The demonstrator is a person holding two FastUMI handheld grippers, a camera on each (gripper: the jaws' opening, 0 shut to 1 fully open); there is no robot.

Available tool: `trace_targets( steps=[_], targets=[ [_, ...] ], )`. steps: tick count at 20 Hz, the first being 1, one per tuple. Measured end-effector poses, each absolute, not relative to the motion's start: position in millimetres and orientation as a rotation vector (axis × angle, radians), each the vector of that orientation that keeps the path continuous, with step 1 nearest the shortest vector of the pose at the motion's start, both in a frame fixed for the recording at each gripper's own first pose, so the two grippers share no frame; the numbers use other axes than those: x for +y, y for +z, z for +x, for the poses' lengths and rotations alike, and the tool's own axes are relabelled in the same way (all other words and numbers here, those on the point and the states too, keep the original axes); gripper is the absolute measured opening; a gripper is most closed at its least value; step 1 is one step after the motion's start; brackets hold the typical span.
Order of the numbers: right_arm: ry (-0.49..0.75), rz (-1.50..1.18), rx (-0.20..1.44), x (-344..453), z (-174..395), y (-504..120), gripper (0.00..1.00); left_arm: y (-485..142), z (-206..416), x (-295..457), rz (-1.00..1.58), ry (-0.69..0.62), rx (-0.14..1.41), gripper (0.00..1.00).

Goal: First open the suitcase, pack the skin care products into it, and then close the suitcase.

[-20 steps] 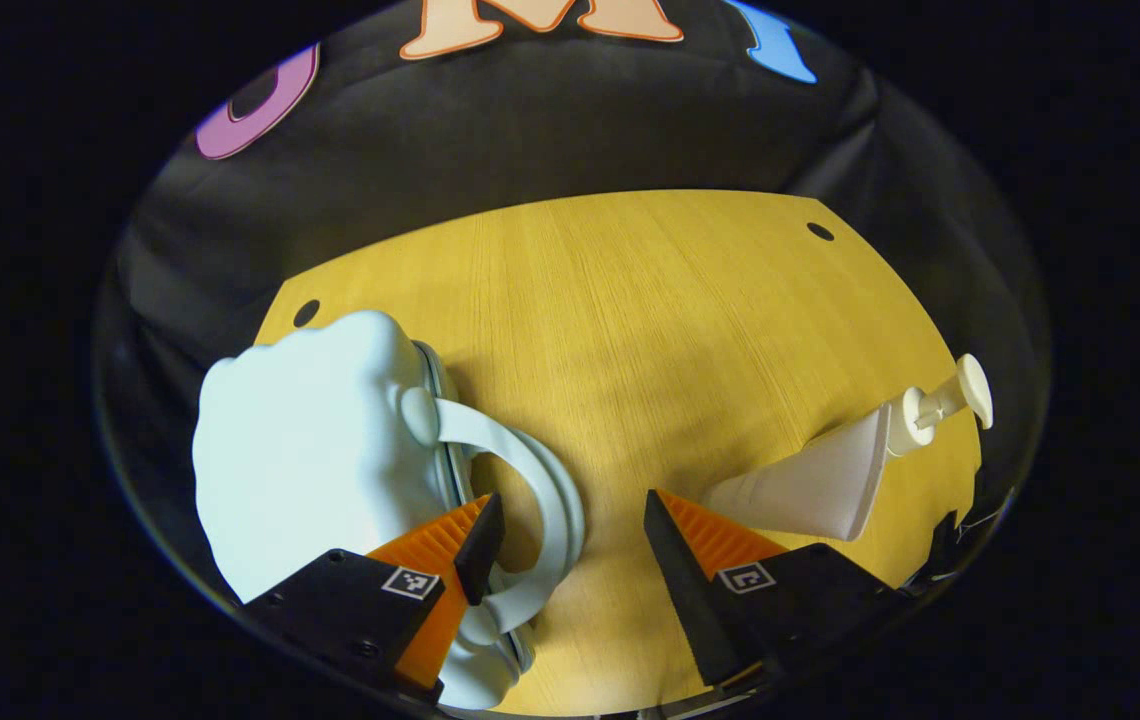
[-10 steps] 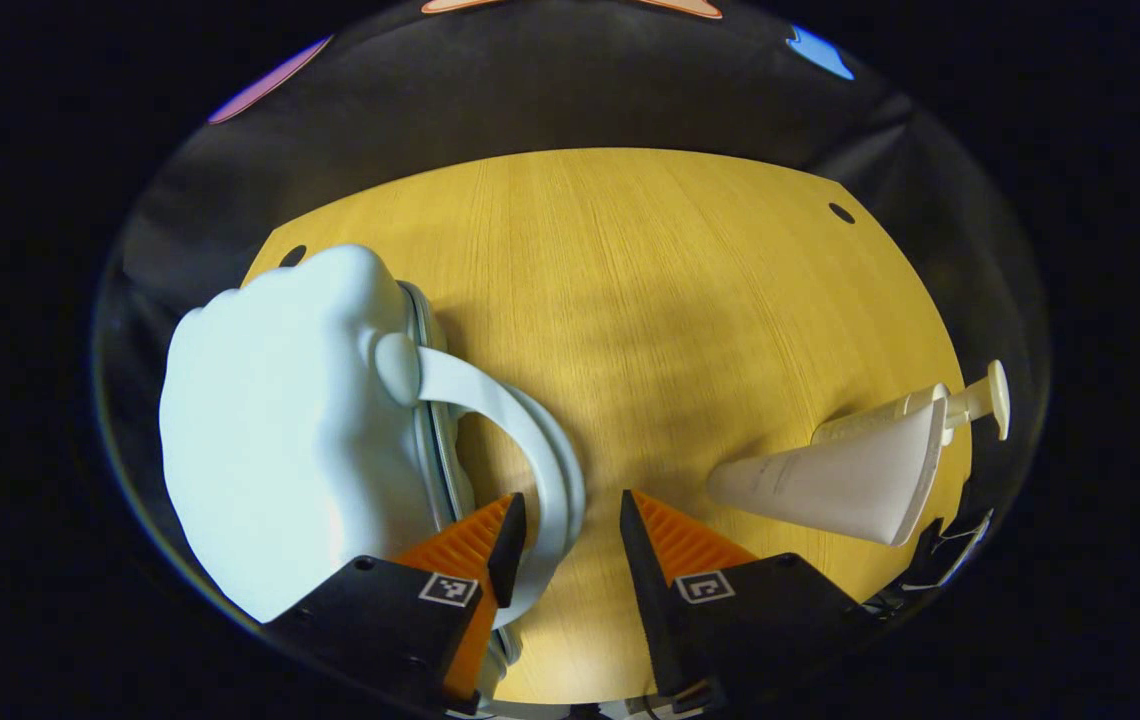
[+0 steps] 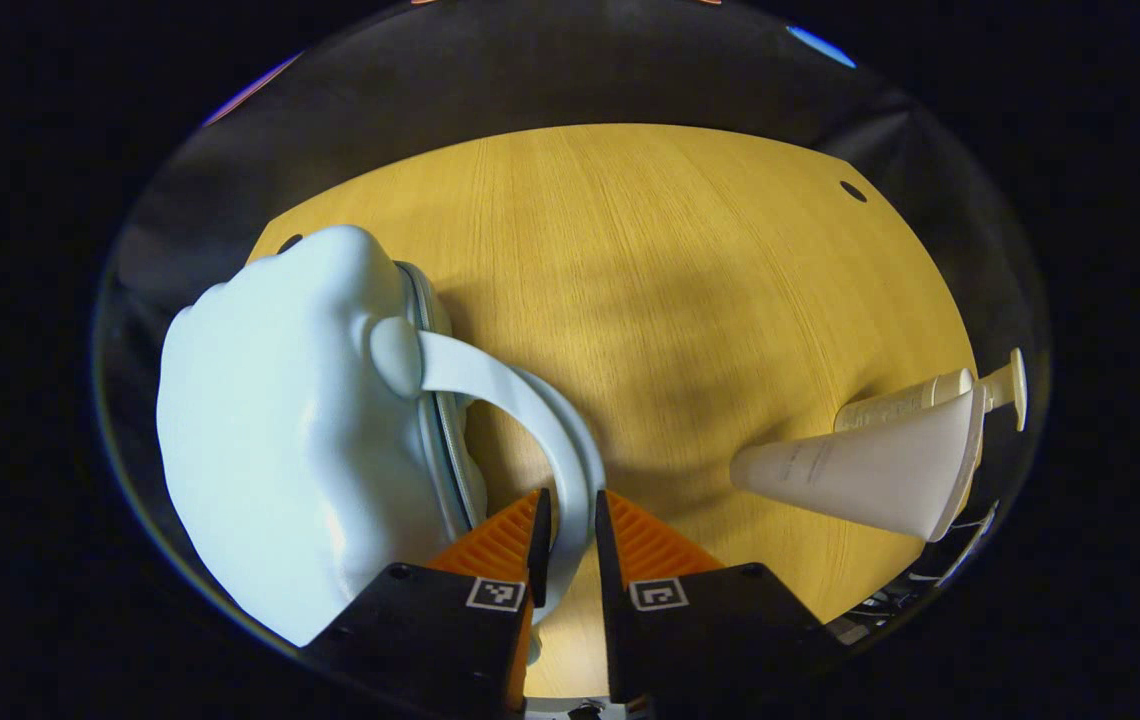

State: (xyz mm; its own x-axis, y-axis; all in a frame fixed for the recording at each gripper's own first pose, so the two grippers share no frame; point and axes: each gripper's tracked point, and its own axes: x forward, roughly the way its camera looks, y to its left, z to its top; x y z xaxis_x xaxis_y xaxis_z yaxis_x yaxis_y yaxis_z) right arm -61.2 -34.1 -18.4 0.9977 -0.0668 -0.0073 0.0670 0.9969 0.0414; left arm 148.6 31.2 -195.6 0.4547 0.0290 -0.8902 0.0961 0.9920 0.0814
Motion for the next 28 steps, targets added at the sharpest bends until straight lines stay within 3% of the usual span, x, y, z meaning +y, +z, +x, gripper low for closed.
trace_targets(
  steps=[1,7,17,28],
  targets=[
    [-0.069,0.041,0.007,-35,-61,-20,0.99,-197,149,30,0.123,-0.048,1.109,0.18],
    [-0.084,0.034,0.014,-40,-62,-20,0.98,-197,147,30,0.158,-0.078,1.133,0.02],
    [0.001,0.025,0.061,-26,-50,-24,0.98,-150,145,12,0.102,-0.112,0.978,0.00],
    [0.088,0.016,0.066,-11,-12,-11,0.98,3,107,65,-0.215,-0.076,0.614,0.01]
  ],
)
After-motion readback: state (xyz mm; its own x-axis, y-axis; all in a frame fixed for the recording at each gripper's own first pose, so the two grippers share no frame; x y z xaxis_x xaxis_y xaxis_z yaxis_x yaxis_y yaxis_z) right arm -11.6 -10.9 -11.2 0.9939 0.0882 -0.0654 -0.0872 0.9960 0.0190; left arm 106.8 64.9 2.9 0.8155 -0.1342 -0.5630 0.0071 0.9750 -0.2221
